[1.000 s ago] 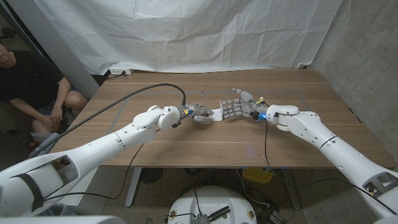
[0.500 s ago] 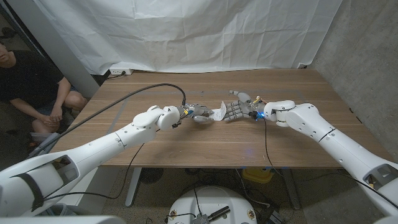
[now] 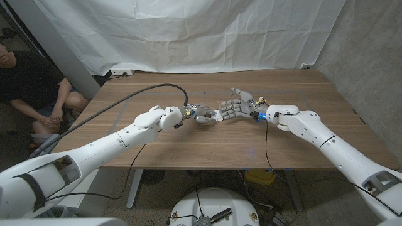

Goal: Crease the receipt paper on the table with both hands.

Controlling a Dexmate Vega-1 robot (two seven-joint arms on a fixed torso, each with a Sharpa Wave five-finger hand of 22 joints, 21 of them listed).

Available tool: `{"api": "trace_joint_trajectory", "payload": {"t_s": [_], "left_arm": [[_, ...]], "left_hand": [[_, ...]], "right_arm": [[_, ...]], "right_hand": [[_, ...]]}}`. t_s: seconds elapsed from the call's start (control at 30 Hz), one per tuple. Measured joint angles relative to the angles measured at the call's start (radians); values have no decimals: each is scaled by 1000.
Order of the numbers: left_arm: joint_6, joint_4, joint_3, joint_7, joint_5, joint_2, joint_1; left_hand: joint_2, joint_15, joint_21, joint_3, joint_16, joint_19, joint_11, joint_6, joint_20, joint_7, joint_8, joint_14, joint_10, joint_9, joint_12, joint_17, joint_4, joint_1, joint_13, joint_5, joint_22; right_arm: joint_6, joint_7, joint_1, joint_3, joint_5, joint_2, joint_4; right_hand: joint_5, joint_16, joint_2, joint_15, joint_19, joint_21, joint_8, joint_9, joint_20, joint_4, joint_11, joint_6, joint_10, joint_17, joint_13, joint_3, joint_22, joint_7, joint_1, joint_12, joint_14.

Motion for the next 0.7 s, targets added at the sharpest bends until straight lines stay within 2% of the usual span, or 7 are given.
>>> {"api": "trace_joint_trajectory", "payload": {"t_s": [0.33,0.4,0.5,0.57,0.7], "left_arm": [[-1,3,1,3,1,-2,-3],[-1,3,1,3,1,-2,-3],[-1,4,1,5,1,-3,-3],[-1,4,1,6,2,-3,-3],[-2,6,1,8,2,-4,-3]], "left_hand": [[0,5,0,0,0,0,5,-3,0,1,1,-5,-6,0,0,0,0,0,0,0,0],[0,5,0,0,0,0,5,-5,0,1,2,-6,-6,0,0,0,0,0,0,0,0],[6,0,0,-1,0,0,3,-5,0,1,3,-11,-8,0,0,0,0,-6,-1,0,0],[8,0,0,-3,0,0,5,-5,0,1,3,-11,-13,0,0,0,-2,-8,-1,0,0],[8,0,0,-3,0,0,5,-11,0,-4,3,-11,-20,0,0,0,-2,-8,-1,0,0]], "right_arm": [[83,64,-12,17,24,35,59],[89,70,-12,17,25,38,64],[79,74,-8,14,25,35,65],[63,74,1,5,22,28,63],[26,84,20,-13,10,20,60]], "right_hand": [[0,0,0,5,9,0,0,0,-5,-5,2,14,9,-2,0,4,0,-1,0,0,5],[0,-12,0,6,6,-3,0,0,-4,-12,2,18,9,-2,-1,1,-1,3,0,-3,-6],[0,-51,-11,9,-82,-39,-16,-2,16,-23,2,12,-59,-2,-3,-5,-3,3,11,-38,-112],[0,-61,-14,10,-146,-54,-23,-3,26,-25,2,-26,-131,-2,-3,-8,-3,-1,14,-52,-198],[6,-61,-14,11,-238,-59,-23,-3,35,-24,3,-92,-234,-2,-3,-20,-8,-11,14,-54,-308]]}}
